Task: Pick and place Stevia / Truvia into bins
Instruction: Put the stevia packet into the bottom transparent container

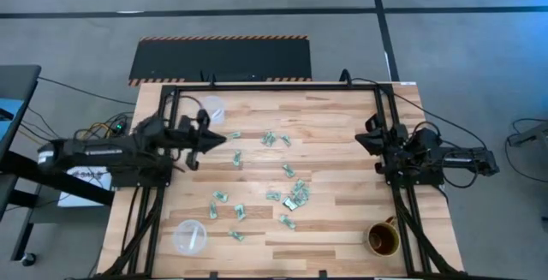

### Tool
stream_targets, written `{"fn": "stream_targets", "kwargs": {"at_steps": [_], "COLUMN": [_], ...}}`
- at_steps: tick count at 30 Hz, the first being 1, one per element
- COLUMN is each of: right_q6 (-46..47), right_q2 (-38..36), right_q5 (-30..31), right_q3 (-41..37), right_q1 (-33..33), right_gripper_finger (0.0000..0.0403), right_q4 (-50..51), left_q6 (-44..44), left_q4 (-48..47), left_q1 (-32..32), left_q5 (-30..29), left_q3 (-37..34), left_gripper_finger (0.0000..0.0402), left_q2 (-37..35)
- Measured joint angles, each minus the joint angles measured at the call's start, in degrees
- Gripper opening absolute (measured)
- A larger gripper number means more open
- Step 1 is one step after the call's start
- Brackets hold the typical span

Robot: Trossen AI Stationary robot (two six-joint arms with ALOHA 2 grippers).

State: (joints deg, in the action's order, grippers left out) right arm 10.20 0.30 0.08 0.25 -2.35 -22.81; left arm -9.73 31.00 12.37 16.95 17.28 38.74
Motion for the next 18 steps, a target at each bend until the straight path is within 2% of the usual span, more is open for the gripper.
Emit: {"fn": "stream_targets", "kwargs": {"at_steps": [7,14,18], "right_q6": [5.8,7.0,7.2], "right_q2": [0.0,0.0,0.0], "right_q5": [-0.2,-1.7,-1.7], "right_q3": [0.0,0.0,0.0], "right_q1": [0.0,0.0,0.0], "right_gripper_finger": [0.0,0.0,0.0], "right_q4": [0.1,0.3,1.9], "left_q6": [4.8,12.9,16.9], "left_q4": [-3.4,-18.6,-27.2], "left_q1": [-2.3,-2.7,-2.7], "left_q5": [0.4,0.3,0.4], "left_q3": [11.2,24.2,31.8], "left_gripper_finger": [0.0019,0.0023,0.0051], "left_q2": [19.9,38.0,46.1]}}
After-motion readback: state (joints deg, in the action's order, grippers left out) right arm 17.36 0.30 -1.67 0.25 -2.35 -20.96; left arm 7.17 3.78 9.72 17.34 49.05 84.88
